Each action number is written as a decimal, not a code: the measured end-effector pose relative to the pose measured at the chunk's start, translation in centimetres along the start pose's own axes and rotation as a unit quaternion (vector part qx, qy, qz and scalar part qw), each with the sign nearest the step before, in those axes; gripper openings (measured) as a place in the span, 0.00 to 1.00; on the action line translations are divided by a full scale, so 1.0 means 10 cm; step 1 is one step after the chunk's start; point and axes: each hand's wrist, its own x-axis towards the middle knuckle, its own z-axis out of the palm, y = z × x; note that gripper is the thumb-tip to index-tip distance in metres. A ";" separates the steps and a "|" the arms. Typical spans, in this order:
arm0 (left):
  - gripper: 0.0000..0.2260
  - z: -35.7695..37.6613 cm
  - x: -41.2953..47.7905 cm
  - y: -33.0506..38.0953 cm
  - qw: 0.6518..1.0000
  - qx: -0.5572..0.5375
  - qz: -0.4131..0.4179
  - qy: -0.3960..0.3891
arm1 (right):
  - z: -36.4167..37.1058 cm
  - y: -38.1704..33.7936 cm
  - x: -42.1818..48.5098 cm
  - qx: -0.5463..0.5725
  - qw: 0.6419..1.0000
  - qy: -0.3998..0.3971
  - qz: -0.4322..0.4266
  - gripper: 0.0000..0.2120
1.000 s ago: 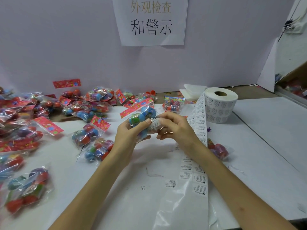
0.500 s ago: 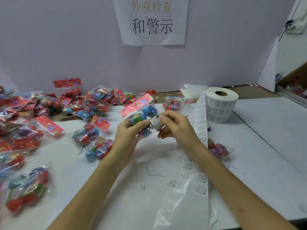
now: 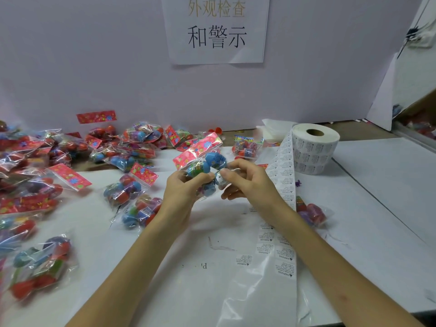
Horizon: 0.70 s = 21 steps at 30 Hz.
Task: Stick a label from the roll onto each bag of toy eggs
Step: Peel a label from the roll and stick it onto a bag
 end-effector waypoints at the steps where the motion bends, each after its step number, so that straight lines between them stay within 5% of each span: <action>1: 0.04 0.00 0.00 0.00 1.000 0.000 0.001 -0.002 | -0.01 0.00 0.00 0.007 1.000 -0.003 -0.002 0.03; 8: 0.09 0.02 -0.01 -0.02 0.999 -0.036 0.001 -0.022 | -0.02 -0.06 -0.01 0.051 0.998 -0.023 0.012 0.08; 14: 0.24 0.02 -0.04 0.01 0.997 -0.028 -0.006 -0.067 | -0.03 -0.03 -0.01 0.028 1.000 -0.010 0.004 0.06; 21: 0.28 -0.03 -0.01 0.00 0.999 -0.013 0.000 -0.040 | -0.02 -0.02 -0.01 -0.003 1.000 -0.021 -0.003 0.08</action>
